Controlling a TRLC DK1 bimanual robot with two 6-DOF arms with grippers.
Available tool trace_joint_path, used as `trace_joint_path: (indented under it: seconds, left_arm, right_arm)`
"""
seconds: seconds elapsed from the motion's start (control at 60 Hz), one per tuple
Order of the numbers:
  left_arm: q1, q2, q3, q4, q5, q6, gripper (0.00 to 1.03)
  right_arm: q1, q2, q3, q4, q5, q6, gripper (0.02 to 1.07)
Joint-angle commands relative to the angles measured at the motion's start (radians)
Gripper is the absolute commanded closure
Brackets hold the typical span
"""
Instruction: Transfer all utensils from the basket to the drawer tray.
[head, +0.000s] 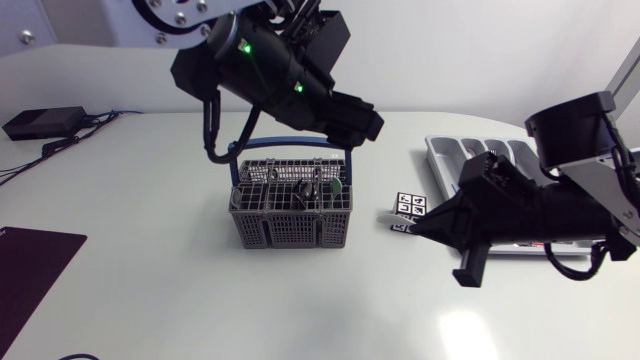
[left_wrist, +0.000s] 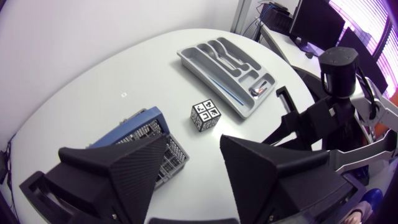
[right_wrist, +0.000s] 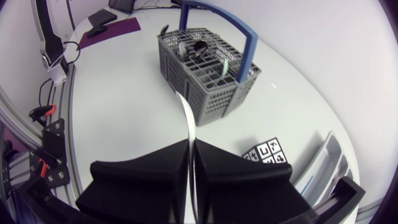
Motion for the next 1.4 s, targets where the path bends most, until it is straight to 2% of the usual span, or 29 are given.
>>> trace_joint_path:
  seconds: [0.0,0.217,0.383,0.65,0.9,1.067,1.183,1.383]
  left_arm:
    - [0.016,-0.011,-0.045,0.018,-0.012,0.046,0.41]
    - [0.033,-0.023,-0.12,0.087,-0.029,0.127,0.4]
    - [0.041,-0.023,-0.157,0.116,-0.032,0.159,0.4]
    - [0.035,-0.041,-0.226,0.17,-0.041,0.244,0.4]
    - [0.022,-0.064,-0.271,0.22,-0.041,0.268,0.4]
    - [0.015,-0.066,-0.278,0.23,-0.041,0.268,0.4]
    - [0.008,-0.068,-0.284,0.23,-0.041,0.276,0.4]
    - [-0.004,-0.08,-0.304,0.231,-0.041,0.314,0.4]
  right_arm:
    - [-0.106,0.005,-0.031,-0.033,-0.039,-0.113,1.01]
    - [-0.448,0.147,0.012,-0.127,-0.127,-0.429,1.01]
    - [-0.669,0.342,0.134,-0.199,-0.168,-0.636,1.01]
    - [-0.887,0.667,0.404,-0.32,-0.179,-0.857,1.01]
    - [-0.962,0.856,0.574,-0.372,-0.157,-1.023,1.01]
    - [-0.945,0.899,0.601,-0.392,-0.102,-1.135,1.01]
    - [-0.925,0.931,0.615,-0.371,-0.07,-1.153,1.0]
    - [-0.919,0.966,0.586,-0.282,-0.041,-1.146,0.76]
